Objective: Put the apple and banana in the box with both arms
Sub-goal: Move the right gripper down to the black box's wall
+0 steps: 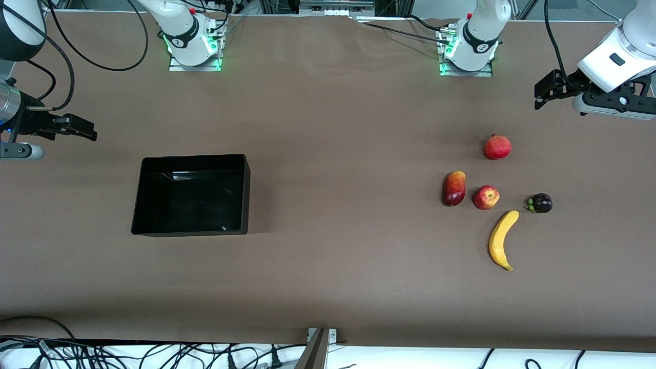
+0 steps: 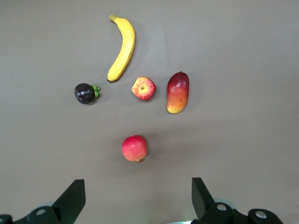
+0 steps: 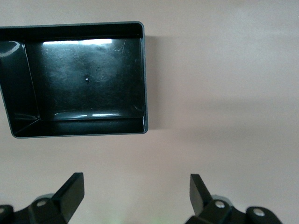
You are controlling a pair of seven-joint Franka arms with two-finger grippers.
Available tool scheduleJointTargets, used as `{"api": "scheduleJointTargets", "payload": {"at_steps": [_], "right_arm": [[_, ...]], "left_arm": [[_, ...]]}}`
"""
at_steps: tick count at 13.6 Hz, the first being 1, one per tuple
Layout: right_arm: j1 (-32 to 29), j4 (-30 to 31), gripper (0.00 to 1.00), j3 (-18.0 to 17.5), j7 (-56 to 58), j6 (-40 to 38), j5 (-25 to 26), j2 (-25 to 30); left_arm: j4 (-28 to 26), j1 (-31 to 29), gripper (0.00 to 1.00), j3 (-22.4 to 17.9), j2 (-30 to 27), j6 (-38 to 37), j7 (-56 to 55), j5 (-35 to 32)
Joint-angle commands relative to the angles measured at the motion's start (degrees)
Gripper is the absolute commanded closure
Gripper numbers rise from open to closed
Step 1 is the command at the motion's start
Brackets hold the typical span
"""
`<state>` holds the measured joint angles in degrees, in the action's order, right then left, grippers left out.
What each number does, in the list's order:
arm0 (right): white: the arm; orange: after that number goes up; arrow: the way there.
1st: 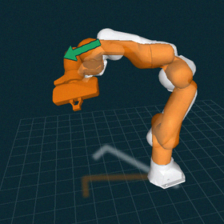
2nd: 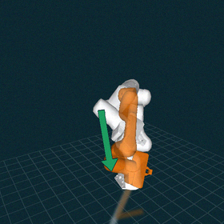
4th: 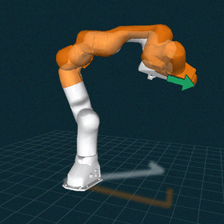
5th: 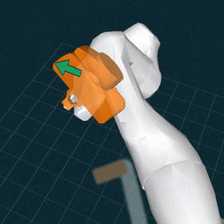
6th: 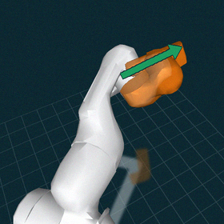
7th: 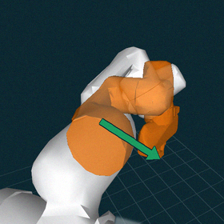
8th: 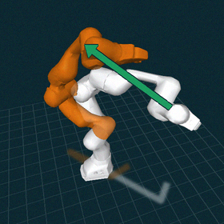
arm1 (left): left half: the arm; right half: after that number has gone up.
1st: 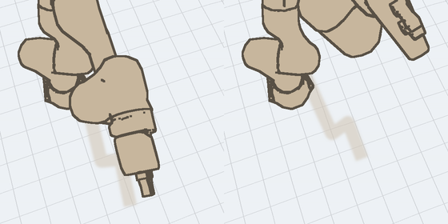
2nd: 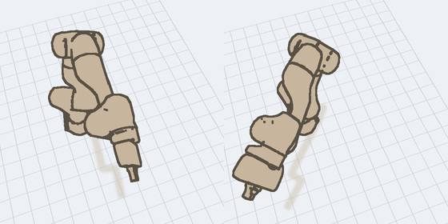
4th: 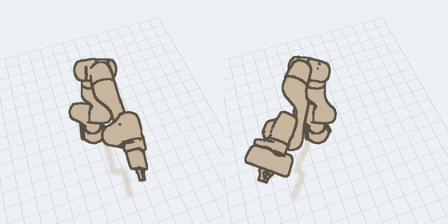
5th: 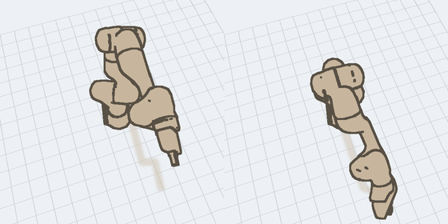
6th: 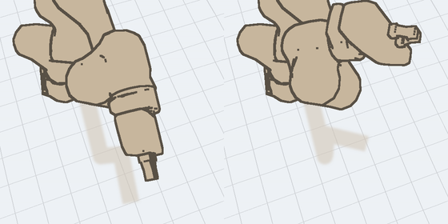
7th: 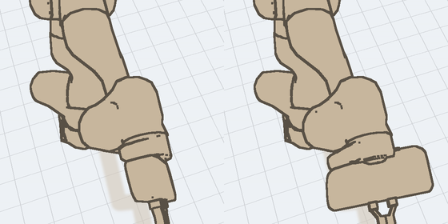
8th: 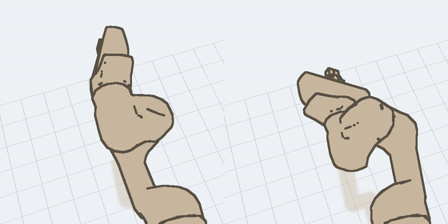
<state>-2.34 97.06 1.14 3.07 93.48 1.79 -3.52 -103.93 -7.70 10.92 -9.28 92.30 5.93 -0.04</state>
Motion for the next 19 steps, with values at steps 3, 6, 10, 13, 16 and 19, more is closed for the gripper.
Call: {"api": "scheduleJointTargets", "payload": {"at_steps": [3,6,10,13,16,19], "right_arm": [[-1.18,-0.64,0.00,-1.05,0.00,-0.58,1.11,-2.97],[-0.92,-0.55,0.00,-1.05,-0.52,1.34,1.11,-6.48],[-1.36,1.64,0.00,-0.79,-0.43,8.63,1.38,-12.64],[-1.62,7.86,0.00,-0.44,0.26,18.89,1.38,-14.76],[-1.62,10.87,0.00,-0.35,0.27,24.71,1.29,-18.09],[-1.62,11.22,0.20,-0.35,0.18,27.01,0.85,-21.61]], "left_arm": [[1.10,-0.04,0.00,0.24,0.23,-0.98,-0.39,-0.05],[1.10,-0.04,0.00,0.24,0.23,-0.90,-0.48,-0.05],[1.10,-0.04,0.00,0.33,0.23,-0.90,-0.48,-0.05],[1.10,-0.04,0.00,0.33,0.32,-0.90,-0.48,-0.05],[1.10,-0.04,0.00,0.42,0.32,-0.90,-0.48,-0.05],[1.10,-0.04,0.00,0.77,0.32,-0.90,-0.48,-0.05]]}}
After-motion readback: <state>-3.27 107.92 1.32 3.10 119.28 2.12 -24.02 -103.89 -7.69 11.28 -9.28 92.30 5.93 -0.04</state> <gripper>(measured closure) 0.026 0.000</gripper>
